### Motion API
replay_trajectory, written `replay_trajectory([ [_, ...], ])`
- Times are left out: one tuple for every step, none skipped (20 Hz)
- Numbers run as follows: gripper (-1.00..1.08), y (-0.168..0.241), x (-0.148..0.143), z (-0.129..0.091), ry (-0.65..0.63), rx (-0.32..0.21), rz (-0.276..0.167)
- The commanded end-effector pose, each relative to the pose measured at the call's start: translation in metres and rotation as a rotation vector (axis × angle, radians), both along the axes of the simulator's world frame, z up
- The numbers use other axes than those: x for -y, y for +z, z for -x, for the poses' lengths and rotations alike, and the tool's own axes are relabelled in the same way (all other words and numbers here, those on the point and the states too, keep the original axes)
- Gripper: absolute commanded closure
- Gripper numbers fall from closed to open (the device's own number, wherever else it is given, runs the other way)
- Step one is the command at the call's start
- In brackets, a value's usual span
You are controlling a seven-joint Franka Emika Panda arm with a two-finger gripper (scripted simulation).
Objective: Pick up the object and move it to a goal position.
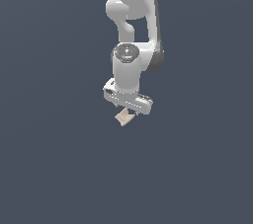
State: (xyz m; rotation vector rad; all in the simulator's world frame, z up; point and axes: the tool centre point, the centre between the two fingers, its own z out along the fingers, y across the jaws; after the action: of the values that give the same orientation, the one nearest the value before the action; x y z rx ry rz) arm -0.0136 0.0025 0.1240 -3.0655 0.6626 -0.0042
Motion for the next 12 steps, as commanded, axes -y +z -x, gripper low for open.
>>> replay_trajectory([
  [-0.92, -0.01, 0.001, 0.004, -0.077, -0.001, -0.002],
  [-0.92, -0.014, 0.001, 0.005, -0.108, -0.002, -0.002],
  [-0.92, -0.019, 0.002, 0.007, -0.138, -0.002, -0.003],
  [-0.92, -0.023, 0.002, 0.008, -0.169, -0.003, -0.003],
  [-0.92, -0.026, 0.003, 0.01, -0.199, -0.003, -0.003],
  [-0.92, -0.03, 0.004, 0.011, -0.228, -0.004, -0.003],
  [-0.92, -0.034, 0.004, 0.013, -0.256, -0.004, -0.002],
  [-0.92, -0.037, 0.005, 0.014, -0.282, -0.004, -0.002],
  [-0.92, -0.04, 0.005, 0.016, -0.306, -0.005, -0.002],
  [-0.92, -0.043, 0.006, 0.017, -0.329, -0.005, -0.001],
  [-0.92, -0.046, 0.006, 0.018, -0.35, -0.005, -0.001],
  [-0.92, -0.048, 0.007, 0.019, -0.37, -0.005, 0.0],
])
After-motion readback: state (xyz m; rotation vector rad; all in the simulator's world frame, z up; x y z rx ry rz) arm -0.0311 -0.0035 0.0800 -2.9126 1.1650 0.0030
